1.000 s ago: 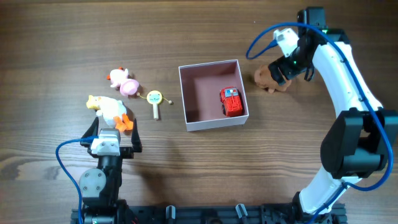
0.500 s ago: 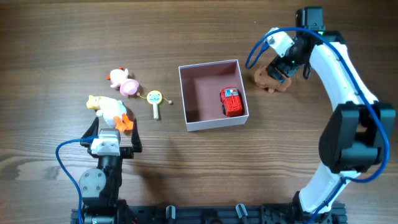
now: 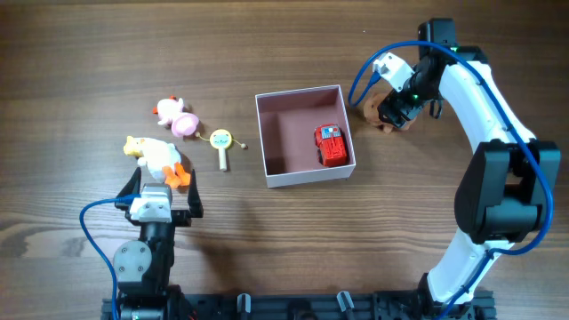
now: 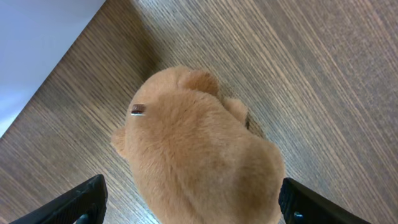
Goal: Pack container
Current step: 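Close the right gripper on the brown hamster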
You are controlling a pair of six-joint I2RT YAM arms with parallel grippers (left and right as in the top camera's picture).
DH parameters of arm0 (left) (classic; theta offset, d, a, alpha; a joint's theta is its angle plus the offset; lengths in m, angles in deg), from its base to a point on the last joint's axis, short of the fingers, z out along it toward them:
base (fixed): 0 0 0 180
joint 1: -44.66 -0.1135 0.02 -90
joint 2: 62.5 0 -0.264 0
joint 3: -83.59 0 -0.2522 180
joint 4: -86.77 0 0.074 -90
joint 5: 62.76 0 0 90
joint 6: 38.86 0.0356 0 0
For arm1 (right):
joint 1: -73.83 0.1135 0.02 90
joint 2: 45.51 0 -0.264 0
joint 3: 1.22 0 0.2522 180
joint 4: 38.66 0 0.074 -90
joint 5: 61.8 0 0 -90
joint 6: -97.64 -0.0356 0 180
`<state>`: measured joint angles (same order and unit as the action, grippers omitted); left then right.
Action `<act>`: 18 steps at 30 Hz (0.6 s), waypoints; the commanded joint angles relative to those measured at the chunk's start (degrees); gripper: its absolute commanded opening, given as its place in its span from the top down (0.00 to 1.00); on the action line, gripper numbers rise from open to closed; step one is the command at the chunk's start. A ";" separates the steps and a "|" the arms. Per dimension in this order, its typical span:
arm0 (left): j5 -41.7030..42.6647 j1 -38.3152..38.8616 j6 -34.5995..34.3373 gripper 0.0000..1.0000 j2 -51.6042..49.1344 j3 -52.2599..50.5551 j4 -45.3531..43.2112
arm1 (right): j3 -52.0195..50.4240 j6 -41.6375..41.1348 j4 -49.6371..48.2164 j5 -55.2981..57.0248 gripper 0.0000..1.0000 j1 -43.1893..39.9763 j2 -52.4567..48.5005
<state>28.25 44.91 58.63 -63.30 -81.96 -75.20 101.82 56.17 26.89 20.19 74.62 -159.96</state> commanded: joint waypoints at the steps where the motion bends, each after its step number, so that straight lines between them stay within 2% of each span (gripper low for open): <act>1: 1.07 0.26 1.11 0.00 0.42 -0.37 0.00 | -0.15 0.37 0.00 -1.57 0.16 -0.35 -0.68; 2: 1.07 0.26 1.09 0.00 0.42 -0.37 0.00 | -0.15 0.33 0.07 -1.57 0.19 -0.35 -0.68; 4: 1.07 0.26 1.09 0.00 0.42 -0.37 0.00 | -0.15 -0.76 0.07 -1.55 0.32 -0.35 -0.68; 6: 1.07 0.26 1.11 0.00 0.42 -0.37 0.00 | -0.15 -2.27 0.11 -1.55 0.37 -0.35 -0.68; 8: 1.07 0.26 1.11 0.00 0.42 -0.37 0.00 | -0.15 -2.86 0.55 -1.55 0.36 -0.35 -0.68; 11: 1.07 0.26 1.11 0.00 0.42 -0.37 0.00 | -0.15 -2.89 1.05 -1.55 0.24 -0.35 -0.68; 14: 1.07 0.26 1.09 0.00 0.42 -0.35 0.00 | -0.15 -2.91 0.90 -1.55 0.18 -0.35 -0.70; 18: 1.07 0.26 1.09 0.00 0.42 -0.37 0.00 | -0.15 -2.84 0.76 -1.55 0.18 -0.35 -1.03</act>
<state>28.25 44.91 58.63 -63.30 -81.96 -75.20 101.82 53.96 27.74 20.04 74.51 -159.96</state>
